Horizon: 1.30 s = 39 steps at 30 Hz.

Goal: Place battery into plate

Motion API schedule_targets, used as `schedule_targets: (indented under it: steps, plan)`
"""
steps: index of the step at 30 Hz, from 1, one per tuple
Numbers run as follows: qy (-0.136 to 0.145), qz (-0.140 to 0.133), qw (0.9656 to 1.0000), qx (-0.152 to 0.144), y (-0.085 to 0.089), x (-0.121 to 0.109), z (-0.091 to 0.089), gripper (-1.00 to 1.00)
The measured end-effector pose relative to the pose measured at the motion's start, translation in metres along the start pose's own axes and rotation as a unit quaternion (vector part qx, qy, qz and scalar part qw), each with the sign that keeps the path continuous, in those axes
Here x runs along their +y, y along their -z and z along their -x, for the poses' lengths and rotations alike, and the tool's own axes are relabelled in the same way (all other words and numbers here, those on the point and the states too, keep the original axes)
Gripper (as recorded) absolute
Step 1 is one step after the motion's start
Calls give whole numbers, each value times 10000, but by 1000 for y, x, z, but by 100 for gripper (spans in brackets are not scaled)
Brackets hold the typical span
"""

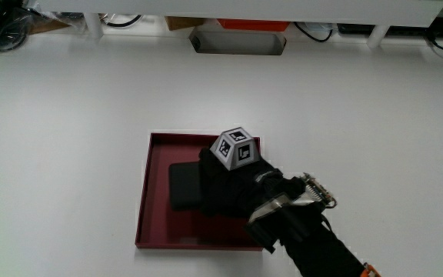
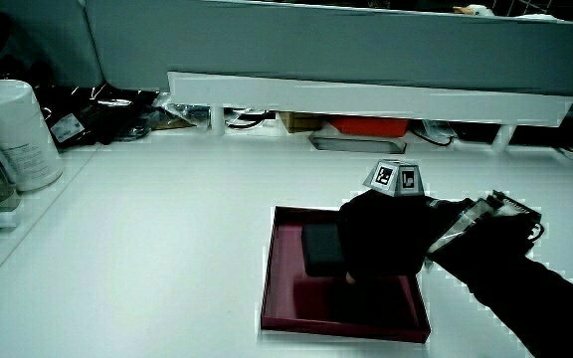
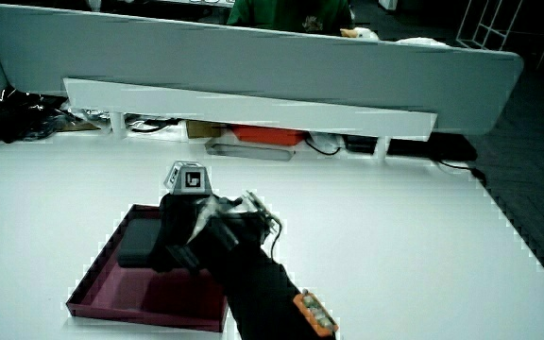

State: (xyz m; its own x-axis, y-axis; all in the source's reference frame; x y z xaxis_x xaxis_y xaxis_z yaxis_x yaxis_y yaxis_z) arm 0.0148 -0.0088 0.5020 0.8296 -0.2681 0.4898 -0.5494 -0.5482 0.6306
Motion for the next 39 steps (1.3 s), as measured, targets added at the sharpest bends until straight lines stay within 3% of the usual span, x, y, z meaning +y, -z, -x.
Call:
schedule_targets:
  steps: [3, 6, 10, 15, 24, 29, 36, 39]
  plan:
    - [-126, 143, 9998, 111, 12, 5, 8, 0]
    - [-83, 233, 9997, 52, 26, 12, 10, 0]
    - [-116, 442, 9987, 211, 45, 20, 8, 0]
    - [-18, 538, 9985, 117, 55, 24, 7, 0]
    - [57, 451, 9989, -76, 62, 24, 10, 0]
    - [40, 602, 9982, -41, 65, 22, 10, 0]
    - [141, 756, 9970, -8, 71, 24, 5, -41]
    - [53, 773, 9969, 170, 68, 21, 1, -59]
